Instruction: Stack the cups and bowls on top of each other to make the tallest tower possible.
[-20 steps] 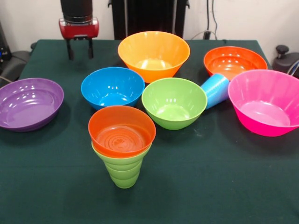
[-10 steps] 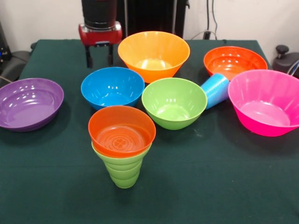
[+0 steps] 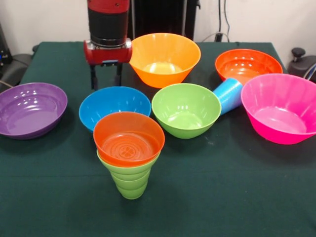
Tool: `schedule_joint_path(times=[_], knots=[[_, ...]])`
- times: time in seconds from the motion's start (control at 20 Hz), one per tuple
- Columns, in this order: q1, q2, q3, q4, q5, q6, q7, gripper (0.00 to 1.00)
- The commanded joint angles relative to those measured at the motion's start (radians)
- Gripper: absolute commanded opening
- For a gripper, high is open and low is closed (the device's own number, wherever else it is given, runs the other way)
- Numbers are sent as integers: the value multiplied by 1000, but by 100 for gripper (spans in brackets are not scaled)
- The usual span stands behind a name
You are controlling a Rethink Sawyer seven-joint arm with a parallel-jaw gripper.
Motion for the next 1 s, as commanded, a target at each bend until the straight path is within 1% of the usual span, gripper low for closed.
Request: schedule_joint_path(times=[0.05, 0.35, 0.45, 0.6, 0.7, 0.8, 0.95, 1.0], knots=[[-20, 60, 68, -189, 41, 165, 64, 100], [-70, 56, 92, -212, 17, 209, 19, 100], [-69, 58, 88, -234, 12, 241, 10, 100], [-53, 52, 53, -256, -4, 303, 6, 100], [-37, 36, 12, -253, -13, 353, 20, 100], [-31, 10, -10, -242, -19, 389, 21, 100], [-49, -33, 10, -211, -5, 408, 16, 100], [-45, -45, 9, -209, -3, 426, 20, 100]])
